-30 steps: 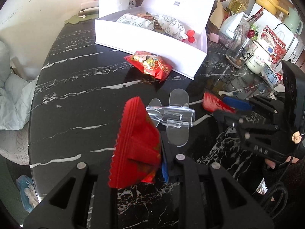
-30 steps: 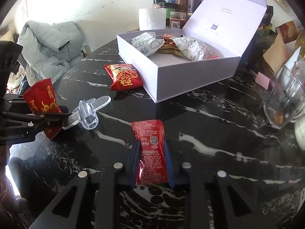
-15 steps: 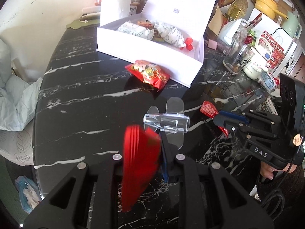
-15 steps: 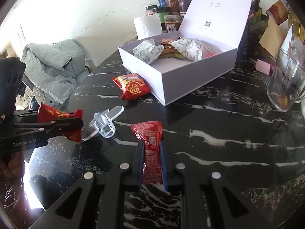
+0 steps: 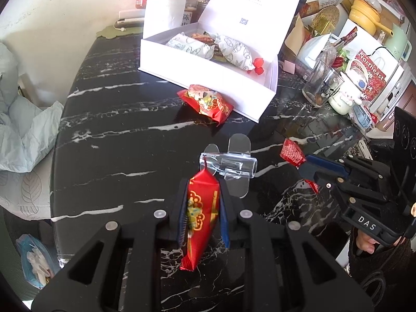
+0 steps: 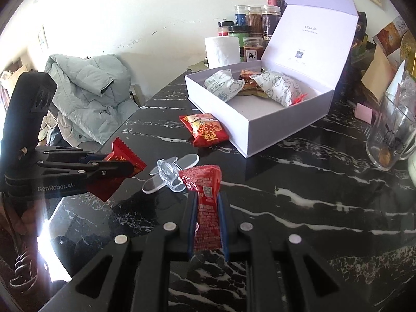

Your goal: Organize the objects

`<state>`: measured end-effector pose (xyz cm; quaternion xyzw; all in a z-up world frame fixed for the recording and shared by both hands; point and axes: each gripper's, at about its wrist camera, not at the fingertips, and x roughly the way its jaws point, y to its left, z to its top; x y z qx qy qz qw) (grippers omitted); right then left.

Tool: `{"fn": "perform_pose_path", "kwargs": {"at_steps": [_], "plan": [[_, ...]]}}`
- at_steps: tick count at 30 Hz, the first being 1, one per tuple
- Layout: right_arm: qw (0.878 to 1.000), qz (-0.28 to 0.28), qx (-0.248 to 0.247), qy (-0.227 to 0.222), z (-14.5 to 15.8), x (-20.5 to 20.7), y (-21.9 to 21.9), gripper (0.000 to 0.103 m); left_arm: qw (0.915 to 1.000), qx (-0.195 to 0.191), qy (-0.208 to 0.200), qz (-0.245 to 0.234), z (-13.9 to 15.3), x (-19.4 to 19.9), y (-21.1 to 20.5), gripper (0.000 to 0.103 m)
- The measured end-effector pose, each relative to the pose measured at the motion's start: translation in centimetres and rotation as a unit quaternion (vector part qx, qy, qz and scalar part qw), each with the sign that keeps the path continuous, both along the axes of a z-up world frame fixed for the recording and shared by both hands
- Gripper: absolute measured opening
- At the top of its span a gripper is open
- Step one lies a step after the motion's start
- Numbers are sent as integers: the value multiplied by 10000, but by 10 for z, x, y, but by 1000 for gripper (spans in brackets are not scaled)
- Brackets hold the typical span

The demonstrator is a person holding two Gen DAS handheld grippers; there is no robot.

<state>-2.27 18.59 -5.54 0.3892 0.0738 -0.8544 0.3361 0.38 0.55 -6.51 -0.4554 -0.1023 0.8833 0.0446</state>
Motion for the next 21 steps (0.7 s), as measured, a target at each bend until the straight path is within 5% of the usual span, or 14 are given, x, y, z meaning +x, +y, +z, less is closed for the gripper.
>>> {"fn": "perform_pose_path", "kwargs": {"at_steps": [21], "plan": [[9971,269,-222,673,70,-14,-2,15,9957,-470,739,-311,67,-30,17,19]]}}
